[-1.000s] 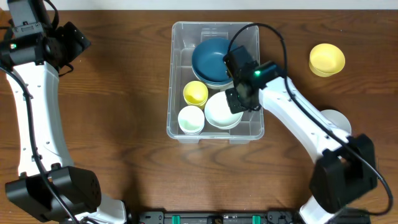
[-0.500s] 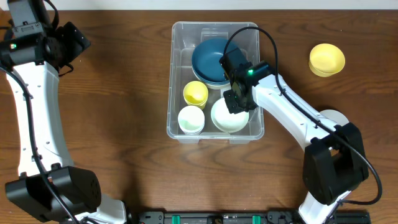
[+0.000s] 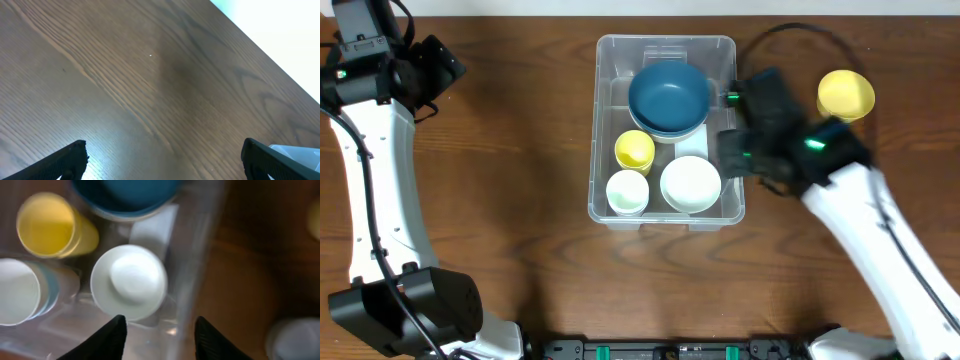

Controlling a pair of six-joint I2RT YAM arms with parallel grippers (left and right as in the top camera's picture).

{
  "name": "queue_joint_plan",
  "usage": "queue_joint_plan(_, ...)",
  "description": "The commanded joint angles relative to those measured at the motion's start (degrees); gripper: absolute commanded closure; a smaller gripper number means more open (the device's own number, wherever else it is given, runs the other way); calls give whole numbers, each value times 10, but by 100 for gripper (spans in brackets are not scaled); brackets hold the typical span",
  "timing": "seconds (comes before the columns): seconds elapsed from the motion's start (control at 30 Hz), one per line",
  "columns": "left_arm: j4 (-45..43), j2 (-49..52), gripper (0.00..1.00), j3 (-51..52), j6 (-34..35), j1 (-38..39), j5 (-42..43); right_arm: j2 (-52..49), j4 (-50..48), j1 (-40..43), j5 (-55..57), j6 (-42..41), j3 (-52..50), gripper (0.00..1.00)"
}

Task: Pack container
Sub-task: 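Set the white bowl down in the bin and release it, then move the right gripper to the grey bowl and grasp its rim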

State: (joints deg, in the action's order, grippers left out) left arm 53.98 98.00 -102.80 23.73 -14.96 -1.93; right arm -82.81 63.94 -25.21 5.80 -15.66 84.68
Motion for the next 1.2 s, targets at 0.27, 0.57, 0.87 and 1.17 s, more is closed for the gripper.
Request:
queue_joint_plan(0.27,2,1,2,-5,-6,-2,-7,91,94,323,25,-47,5,50)
queue_joint_plan(0.57,2,1,2,-5,-6,-2,-7,50,39,515,-12,-60,-47,41)
queue_joint_plan(0.87,2,1,2,-5,-6,-2,-7,30,-124,593,-85,-75,-236,42)
queue_joint_plan(1.17,2,1,2,-5,-6,-2,-7,30,-239,597,-94,-75,-376,44)
